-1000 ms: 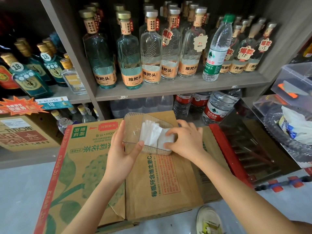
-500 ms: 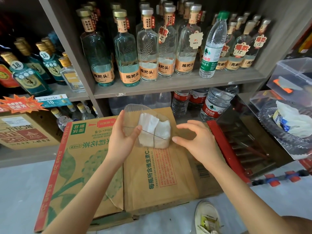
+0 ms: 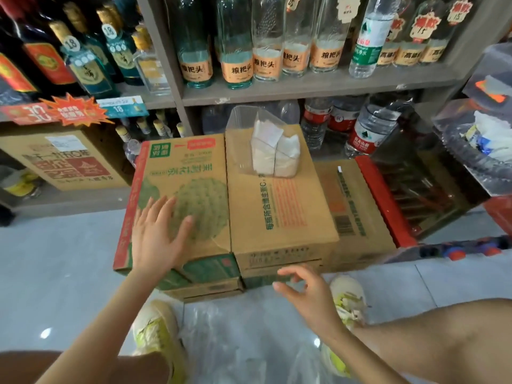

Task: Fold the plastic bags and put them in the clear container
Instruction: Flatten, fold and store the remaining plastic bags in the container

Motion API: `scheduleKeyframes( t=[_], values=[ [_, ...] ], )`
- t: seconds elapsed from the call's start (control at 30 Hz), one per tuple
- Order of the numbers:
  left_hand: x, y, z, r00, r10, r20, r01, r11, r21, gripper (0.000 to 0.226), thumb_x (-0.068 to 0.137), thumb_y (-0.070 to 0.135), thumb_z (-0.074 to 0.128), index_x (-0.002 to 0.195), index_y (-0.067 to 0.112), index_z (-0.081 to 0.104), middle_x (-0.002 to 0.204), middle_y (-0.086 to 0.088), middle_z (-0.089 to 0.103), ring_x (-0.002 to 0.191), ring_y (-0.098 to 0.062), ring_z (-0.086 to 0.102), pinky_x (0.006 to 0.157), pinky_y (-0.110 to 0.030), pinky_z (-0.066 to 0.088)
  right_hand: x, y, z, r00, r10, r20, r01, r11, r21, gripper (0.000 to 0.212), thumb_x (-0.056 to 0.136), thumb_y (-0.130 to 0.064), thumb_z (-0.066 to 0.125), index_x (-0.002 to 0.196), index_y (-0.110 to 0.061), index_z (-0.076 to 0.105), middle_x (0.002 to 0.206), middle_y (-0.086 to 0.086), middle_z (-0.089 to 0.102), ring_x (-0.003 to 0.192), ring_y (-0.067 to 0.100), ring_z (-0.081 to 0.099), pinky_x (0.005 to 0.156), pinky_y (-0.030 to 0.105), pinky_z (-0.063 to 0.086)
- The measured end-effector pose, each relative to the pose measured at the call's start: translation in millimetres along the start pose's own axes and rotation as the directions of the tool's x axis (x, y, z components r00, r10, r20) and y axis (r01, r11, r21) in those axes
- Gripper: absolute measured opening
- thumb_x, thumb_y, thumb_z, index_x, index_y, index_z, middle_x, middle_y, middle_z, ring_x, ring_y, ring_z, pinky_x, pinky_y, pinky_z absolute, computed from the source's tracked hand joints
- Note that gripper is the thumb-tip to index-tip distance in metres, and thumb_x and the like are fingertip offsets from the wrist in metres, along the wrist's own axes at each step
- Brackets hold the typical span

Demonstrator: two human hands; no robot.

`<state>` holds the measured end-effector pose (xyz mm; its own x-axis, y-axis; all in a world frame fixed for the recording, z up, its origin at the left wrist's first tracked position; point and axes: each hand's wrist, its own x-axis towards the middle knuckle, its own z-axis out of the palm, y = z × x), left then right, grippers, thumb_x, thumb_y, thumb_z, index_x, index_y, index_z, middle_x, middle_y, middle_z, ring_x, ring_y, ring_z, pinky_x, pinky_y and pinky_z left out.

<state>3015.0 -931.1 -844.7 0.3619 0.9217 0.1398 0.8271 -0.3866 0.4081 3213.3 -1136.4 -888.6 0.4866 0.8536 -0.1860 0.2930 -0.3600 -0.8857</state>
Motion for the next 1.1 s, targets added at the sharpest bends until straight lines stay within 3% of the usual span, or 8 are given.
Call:
scheduleKeyframes(
  t=[0.13, 0.2, 0.43, 0.67, 0.8, 0.93, 1.0, 1.1],
  values=[
    [-15.5, -41.3, 9.0, 0.999, 0.019, 0.037, -0.024, 0.988, 0.151, 0.078, 0.088, 0.066, 0.017, 0.146, 0.020, 0.040, 0.153, -0.012, 0.035, 0.145, -0.035, 0.021, 0.119, -0.047, 0.011, -4.9, 50.5, 48.4, 0.973, 0.151, 0.174, -0.130, 0.984, -0.125, 0.023, 0.080, -0.027, 0.076, 0.099, -0.029, 0.062, 0.093, -0.019, 0.055, 0.082, -0.008, 0.051, 0.071, 0.006, 0.037],
    [-17.4, -47.3, 14.6, 0.999, 0.026, 0.023, -0.030, 0.977, 0.211, 0.074, 0.091, 0.063, 0.014, 0.146, 0.022, 0.041, 0.154, -0.010, 0.033, 0.145, -0.034, 0.020, 0.120, -0.046, 0.011, -4.2, 78.3, 74.9, 0.931, 0.257, 0.261, -0.192, 0.949, -0.248, 0.037, 0.081, -0.030, 0.075, 0.114, -0.020, 0.062, 0.100, -0.011, 0.055, 0.081, -0.003, 0.049, 0.068, 0.008, 0.034],
    [-17.1, -52.3, 30.9, 0.992, 0.080, -0.102, -0.051, 0.965, 0.258, 0.061, 0.098, 0.056, 0.021, 0.139, 0.024, 0.052, 0.147, -0.012, 0.044, 0.139, -0.038, 0.034, 0.116, -0.047, 0.024, -15.7, 155.1, 156.5, 0.717, 0.531, 0.452, -0.281, 0.813, -0.509, 0.068, 0.078, -0.042, 0.075, 0.137, -0.022, 0.048, 0.132, 0.000, 0.055, 0.118, 0.015, 0.054, 0.092, 0.022, 0.040],
    [-16.0, -58.7, 38.9, 0.957, 0.169, -0.237, -0.103, 0.958, 0.268, 0.059, 0.100, 0.055, 0.024, 0.134, 0.021, 0.057, 0.142, -0.014, 0.050, 0.135, -0.040, 0.041, 0.114, -0.047, 0.029, -18.8, 198.8, 187.1, 0.755, 0.570, 0.324, -0.023, 0.516, -0.856, 0.062, 0.081, -0.048, 0.067, 0.133, -0.023, 0.046, 0.136, 0.002, 0.052, 0.125, 0.024, 0.046, 0.098, 0.032, 0.037],
    [-15.5, -58.6, 40.0, 0.950, 0.177, -0.258, -0.106, 0.957, 0.269, 0.059, 0.100, 0.055, 0.024, 0.134, 0.021, 0.058, 0.142, -0.014, 0.050, 0.134, -0.039, 0.042, 0.113, -0.048, 0.031, -21.6, 213.5, 188.6, 0.735, 0.596, 0.323, 0.039, 0.438, -0.898, 0.032, 0.088, -0.037, 0.059, 0.117, -0.023, 0.064, 0.124, 0.001, 0.061, 0.118, 0.021, 0.052, 0.096, 0.029, 0.036],
    [-15.7, -56.4, 36.7, 0.957, 0.168, -0.236, -0.102, 0.958, 0.269, 0.058, 0.100, 0.054, 0.024, 0.134, 0.021, 0.058, 0.142, -0.015, 0.050, 0.134, -0.040, 0.042, 0.113, -0.049, 0.031, -15.1, 196.2, 171.2, 0.771, 0.532, 0.350, 0.041, 0.507, -0.861, 0.023, 0.090, -0.029, 0.052, 0.102, -0.023, 0.071, 0.116, -0.002, 0.065, 0.114, 0.020, 0.055, 0.094, 0.028, 0.038],
    [-15.3, -54.3, 33.4, 0.972, 0.141, -0.188, -0.085, 0.957, 0.277, 0.057, 0.100, 0.054, 0.025, 0.136, 0.022, 0.056, 0.144, -0.015, 0.048, 0.135, -0.040, 0.039, 0.114, -0.049, 0.029, -6.3, 173.3, 158.8, 0.757, 0.517, 0.399, -0.043, 0.649, -0.760, 0.010, 0.089, -0.028, 0.056, 0.084, -0.026, 0.064, 0.108, -0.001, 0.069, 0.107, 0.021, 0.060, 0.088, 0.026, 0.043],
    [-17.3, -50.9, 23.2, 0.990, 0.095, -0.099, -0.078, 0.984, 0.159, 0.054, 0.098, 0.050, 0.031, 0.135, 0.020, 0.056, 0.146, -0.014, 0.045, 0.139, -0.037, 0.034, 0.117, -0.044, 0.021, 7.2, 117.9, 128.1, 0.767, 0.383, 0.515, -0.053, 0.837, -0.544, 0.017, 0.087, -0.024, 0.061, 0.073, -0.027, 0.053, 0.088, -0.003, 0.065, 0.093, 0.020, 0.063, 0.076, 0.027, 0.044]
  ],
)
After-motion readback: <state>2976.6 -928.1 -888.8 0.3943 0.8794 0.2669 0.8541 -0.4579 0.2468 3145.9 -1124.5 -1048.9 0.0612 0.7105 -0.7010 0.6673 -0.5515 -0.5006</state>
